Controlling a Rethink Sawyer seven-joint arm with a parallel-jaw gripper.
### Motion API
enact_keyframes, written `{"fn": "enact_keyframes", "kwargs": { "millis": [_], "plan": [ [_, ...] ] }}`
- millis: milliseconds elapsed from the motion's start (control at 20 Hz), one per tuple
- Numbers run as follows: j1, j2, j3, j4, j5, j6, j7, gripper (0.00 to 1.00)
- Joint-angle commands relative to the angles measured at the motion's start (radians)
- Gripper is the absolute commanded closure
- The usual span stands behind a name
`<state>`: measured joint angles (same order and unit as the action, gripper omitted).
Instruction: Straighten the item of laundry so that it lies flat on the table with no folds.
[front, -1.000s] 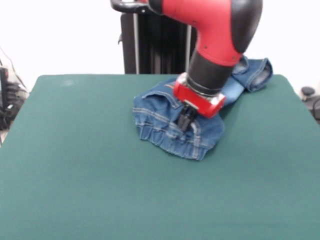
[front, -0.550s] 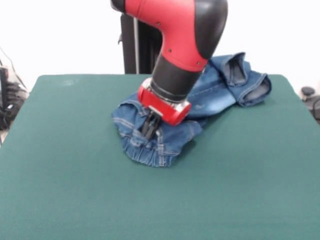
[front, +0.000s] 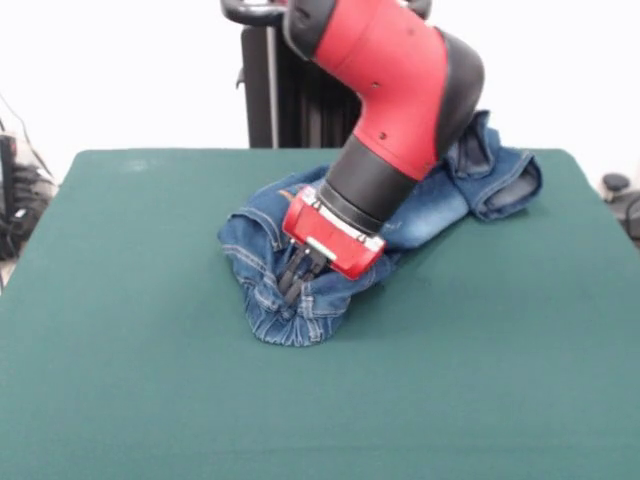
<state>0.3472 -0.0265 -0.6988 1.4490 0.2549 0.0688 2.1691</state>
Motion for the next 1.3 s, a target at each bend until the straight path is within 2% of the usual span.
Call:
{"fn": "enact_keyframes", "kwargs": {
  "millis": [50, 250, 400, 750, 1050, 1300],
  "plan": [
    [0.028, 0.127, -0.049, -0.027, 0.113, -0.165, 0.246, 1.0],
    [0.0, 0.039, -0.03, 0.011, 0.056, -0.135, 0.17, 1.0],
    [0.003, 0.02, -0.052, 0.039, 0.045, -0.146, 0.165, 1.0],
    [0.038, 0.05, -0.189, 0.072, 0.041, -0.217, 0.157, 1.0],
    [0.022, 0.081, -0.202, 0.073, 0.045, -0.273, 0.145, 1.0],
    [0.006, 0.123, -0.21, 0.095, 0.062, -0.376, 0.15, 1.0]
  ]
}}
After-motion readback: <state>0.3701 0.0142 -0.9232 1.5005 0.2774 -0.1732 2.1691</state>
